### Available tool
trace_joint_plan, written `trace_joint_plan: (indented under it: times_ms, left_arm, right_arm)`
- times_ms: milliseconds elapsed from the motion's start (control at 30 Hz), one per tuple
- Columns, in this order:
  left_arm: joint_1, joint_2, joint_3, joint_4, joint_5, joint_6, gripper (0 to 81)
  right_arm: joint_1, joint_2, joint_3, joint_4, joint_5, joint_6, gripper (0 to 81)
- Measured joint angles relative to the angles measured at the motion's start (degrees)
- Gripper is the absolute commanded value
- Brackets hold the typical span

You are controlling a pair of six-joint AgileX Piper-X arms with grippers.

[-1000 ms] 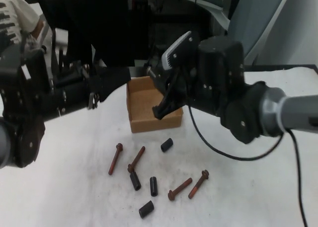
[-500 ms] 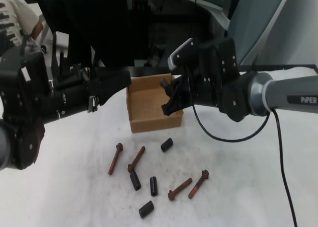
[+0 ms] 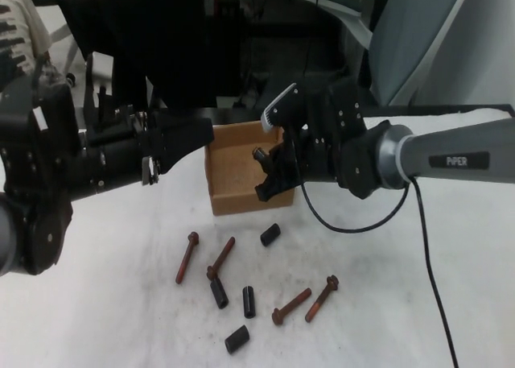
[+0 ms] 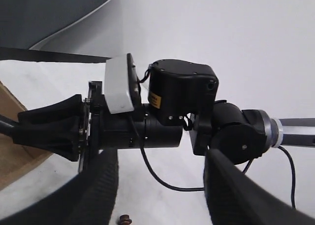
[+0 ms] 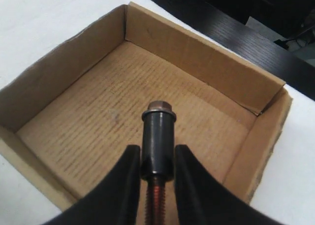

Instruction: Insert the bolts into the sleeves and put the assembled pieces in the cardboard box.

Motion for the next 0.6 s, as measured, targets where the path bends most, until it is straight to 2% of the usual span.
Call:
trace_joint_plan:
  times_ms: [367,467,600]
  left_arm:
    - [0.0,0.0,0.0,0.0,1.02,0.0,49.6]
    - [0.0,0.0,0.0,0.0,1.15,0.0,49.6]
    - [0.0,0.0,0.0,0.0,1.24,0.0,49.6]
  right_arm:
    - [0.0,3.74,-8.03,4.33,-0.06,0.0,0.1]
    - [0.0,3.81,-8.4,4.33,-0.21,0.0,9.2]
    - [0.0,3.81,-8.73,4.33,-2.43,0.0,27.9]
